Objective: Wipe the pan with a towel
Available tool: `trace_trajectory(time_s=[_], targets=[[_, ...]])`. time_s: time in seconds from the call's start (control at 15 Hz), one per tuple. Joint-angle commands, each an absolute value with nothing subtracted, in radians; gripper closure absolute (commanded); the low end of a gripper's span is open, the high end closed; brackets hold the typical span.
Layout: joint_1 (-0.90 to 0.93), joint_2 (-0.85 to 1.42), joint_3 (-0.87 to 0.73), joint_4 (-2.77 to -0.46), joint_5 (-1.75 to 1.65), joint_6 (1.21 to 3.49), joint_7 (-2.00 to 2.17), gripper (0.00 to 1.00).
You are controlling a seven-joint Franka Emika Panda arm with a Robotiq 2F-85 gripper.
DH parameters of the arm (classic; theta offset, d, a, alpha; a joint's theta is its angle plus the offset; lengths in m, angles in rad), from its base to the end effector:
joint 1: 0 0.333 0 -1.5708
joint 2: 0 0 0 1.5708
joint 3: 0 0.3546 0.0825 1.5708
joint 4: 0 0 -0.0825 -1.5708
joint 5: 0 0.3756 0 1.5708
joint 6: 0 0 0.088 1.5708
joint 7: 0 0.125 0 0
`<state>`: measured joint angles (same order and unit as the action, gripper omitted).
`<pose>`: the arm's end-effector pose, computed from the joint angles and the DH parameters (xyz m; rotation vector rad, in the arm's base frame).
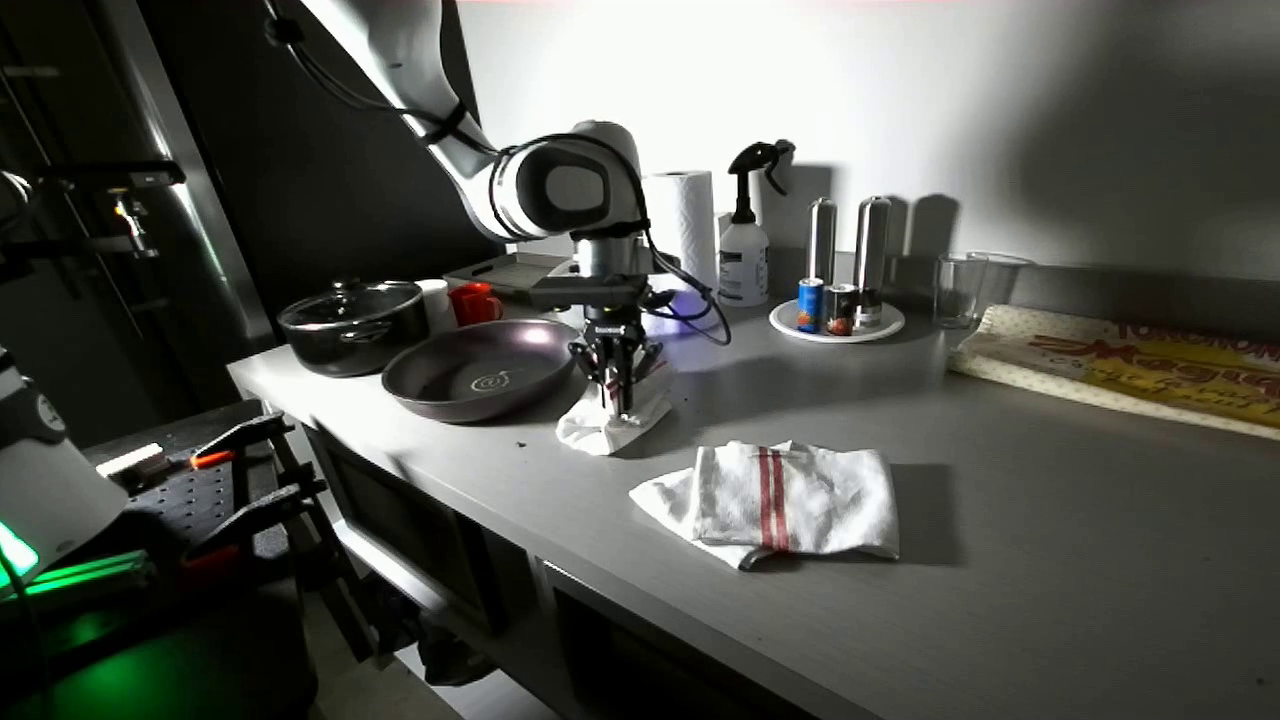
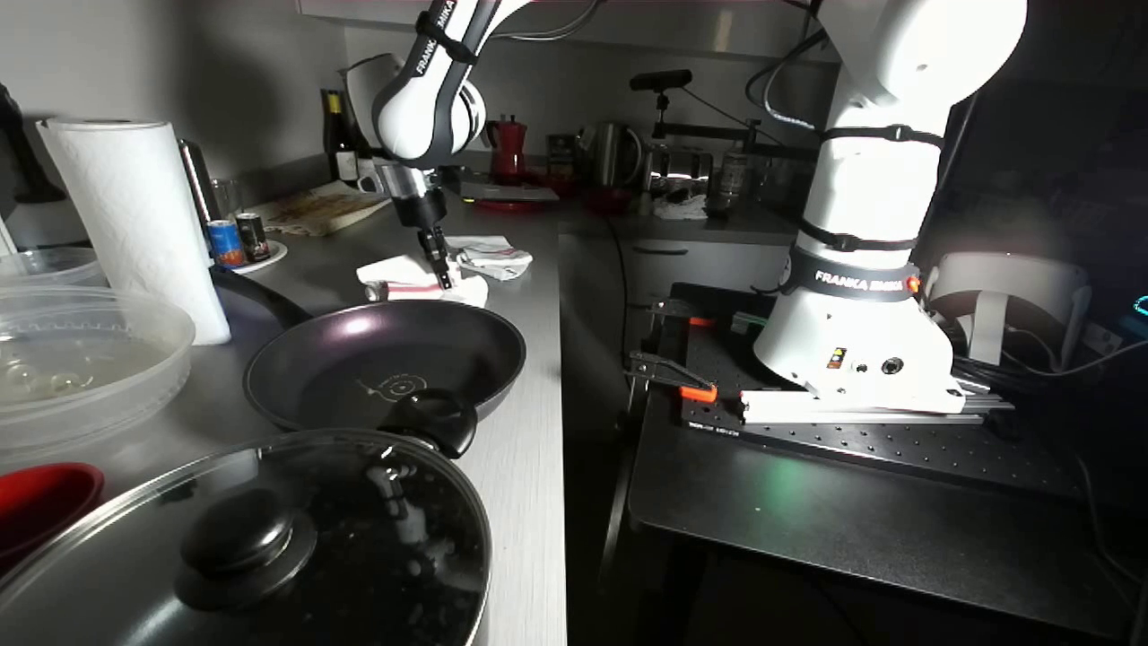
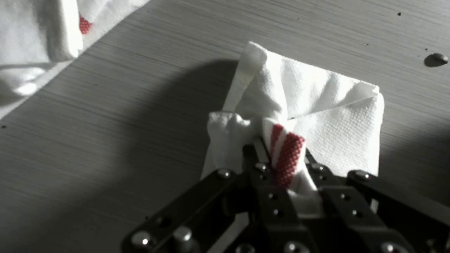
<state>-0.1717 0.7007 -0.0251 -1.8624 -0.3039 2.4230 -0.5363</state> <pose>0.6234 -0.1284 0.1460 2.8619 0.8664 -0.3038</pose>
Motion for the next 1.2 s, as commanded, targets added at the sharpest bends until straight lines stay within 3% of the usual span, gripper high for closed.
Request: trace_trajectory(time_s=[0.0, 0.6, 1.13], targets=[[-0.206, 0.57, -0.011, -1.989, -0.281, 2.499, -0.545, 0.96], [-0.258, 0.225, 0.01, -2.302, -0.171, 2.694, -0.583, 0.96], [-0.153, 0.094, 0.035, -2.391, -0.091, 2.684, -0.596, 0.96]])
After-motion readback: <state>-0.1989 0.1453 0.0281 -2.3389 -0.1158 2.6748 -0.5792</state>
